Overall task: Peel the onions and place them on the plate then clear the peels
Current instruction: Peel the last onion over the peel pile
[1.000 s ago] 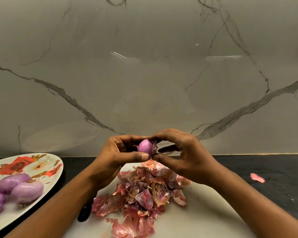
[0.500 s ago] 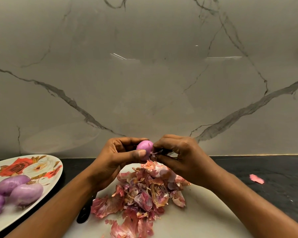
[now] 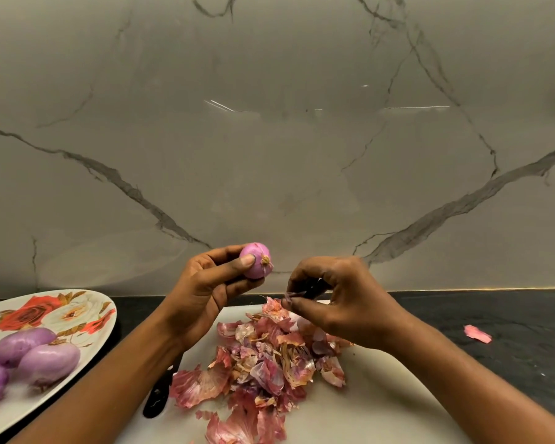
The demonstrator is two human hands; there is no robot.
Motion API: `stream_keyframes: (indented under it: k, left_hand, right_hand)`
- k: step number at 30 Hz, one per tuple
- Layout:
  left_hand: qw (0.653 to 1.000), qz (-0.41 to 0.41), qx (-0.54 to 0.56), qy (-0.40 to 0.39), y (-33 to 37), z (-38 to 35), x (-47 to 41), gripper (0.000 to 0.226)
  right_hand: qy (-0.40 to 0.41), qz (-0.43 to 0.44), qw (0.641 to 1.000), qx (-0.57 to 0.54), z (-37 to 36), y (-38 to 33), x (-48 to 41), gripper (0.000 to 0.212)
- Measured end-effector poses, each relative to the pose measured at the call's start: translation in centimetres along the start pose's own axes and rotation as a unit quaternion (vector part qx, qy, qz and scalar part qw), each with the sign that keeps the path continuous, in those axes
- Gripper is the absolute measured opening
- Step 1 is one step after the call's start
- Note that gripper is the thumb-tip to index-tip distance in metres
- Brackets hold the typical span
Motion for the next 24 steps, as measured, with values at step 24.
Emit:
stream_keyframes:
  k: [24]
  left_hand:
    - [0.996,0.002,-0.089,0.0,-0.7,-1.0,0.5,0.066]
  right_hand:
    - [0.115,-0.119,0.985,-0.057,0.0,1.0,0.4,0.019]
Point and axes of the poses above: each hand's wrist, its own x-axis away from the middle knuckle, its own z-axis out of the back of the hand, y = z × x, the point moved 5 cm from there along -x, towards the middle knuckle, and after that the axes turned 14 degrees about z, right-handed, at the moved point
